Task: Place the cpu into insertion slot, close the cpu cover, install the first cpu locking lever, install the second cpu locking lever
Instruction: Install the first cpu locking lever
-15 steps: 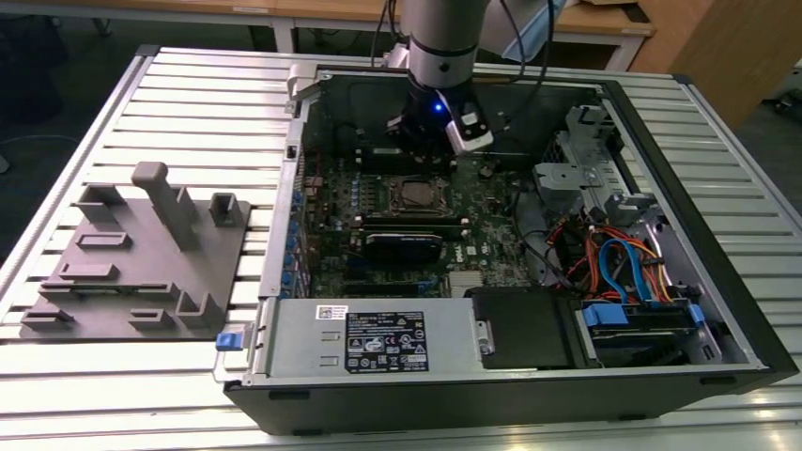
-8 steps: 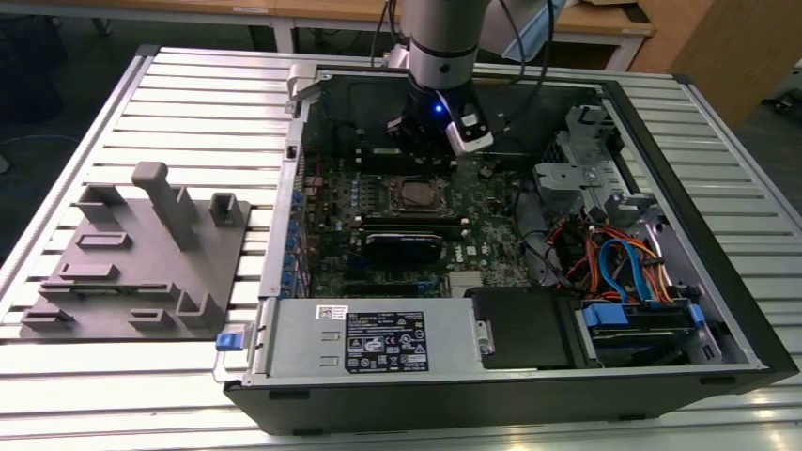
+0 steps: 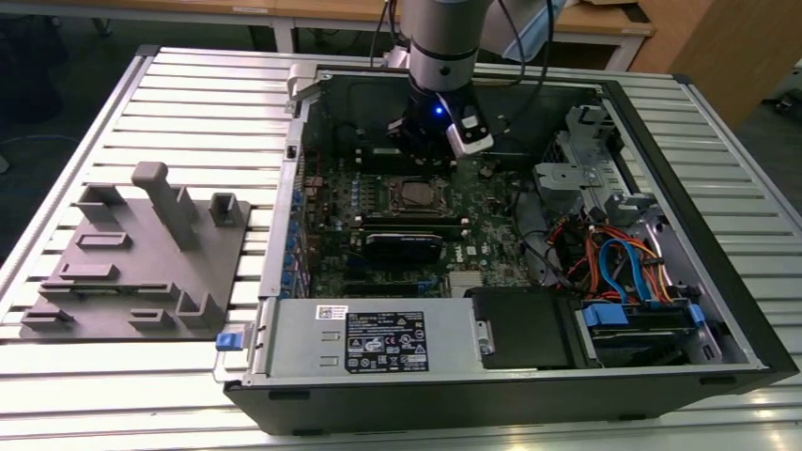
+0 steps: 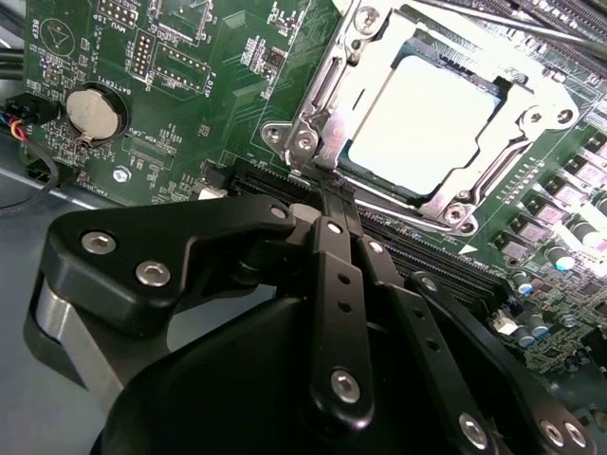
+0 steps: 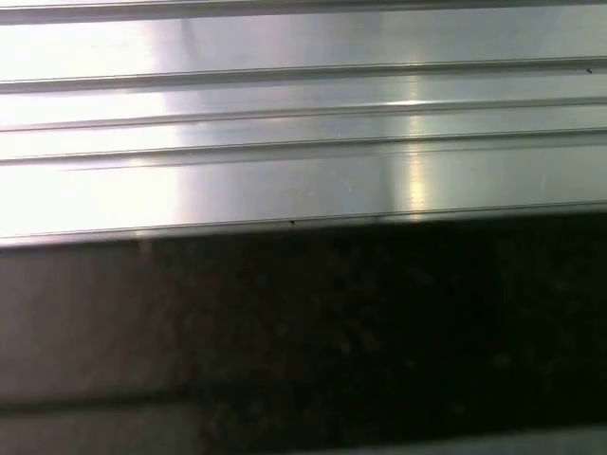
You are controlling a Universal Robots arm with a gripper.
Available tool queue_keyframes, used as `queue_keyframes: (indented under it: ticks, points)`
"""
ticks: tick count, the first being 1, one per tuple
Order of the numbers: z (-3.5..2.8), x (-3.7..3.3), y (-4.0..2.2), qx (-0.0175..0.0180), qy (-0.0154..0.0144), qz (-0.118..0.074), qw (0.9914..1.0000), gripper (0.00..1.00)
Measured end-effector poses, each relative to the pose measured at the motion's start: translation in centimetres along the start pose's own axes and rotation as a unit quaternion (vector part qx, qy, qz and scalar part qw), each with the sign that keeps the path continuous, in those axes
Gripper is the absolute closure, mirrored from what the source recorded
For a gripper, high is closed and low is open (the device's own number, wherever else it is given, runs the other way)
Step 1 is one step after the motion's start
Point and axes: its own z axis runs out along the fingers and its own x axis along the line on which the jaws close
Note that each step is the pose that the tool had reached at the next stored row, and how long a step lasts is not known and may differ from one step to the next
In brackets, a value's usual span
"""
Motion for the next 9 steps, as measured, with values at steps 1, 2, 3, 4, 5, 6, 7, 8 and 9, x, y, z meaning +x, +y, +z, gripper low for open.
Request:
queue_keyframes:
  ticks: [1, 2, 3, 4, 5, 6, 7, 8, 9]
  points:
    - [-0.01, -0.01, 0.01, -0.0004, -0.0003, 0.0, 1.0, 0.89]
    - [-0.07, -0.01, 0.02, -0.0004, -0.0003, 0.0, 1.0, 0.89]
    - [-0.13, -0.01, 0.02, -0.0003, -0.0002, 0.0, 1.0, 0.89]
    - [-0.14, -0.01, 0.02, -0.0003, -0.0001, 0.0, 1.0, 0.89]
    - [-0.15, -0.01, 0.01, -0.0001, -0.0001, 0.0, 1.0, 0.89]
    - [-0.15, -0.01, 0.01, -0.0001, 0.0, 0.0, 1.0, 0.89]
    - [-0.13, -0.02, -0.02, 0.0003, -0.0001, 0.0, 1.0, 0.89]
    - [-0.1, -0.02, -0.12, 0.0014, -0.0001, 0.0, 1.0, 0.89]
    - [-0.05, -0.02, -0.18, 0.0031, -0.0002, 0.0, 1.0, 0.89]
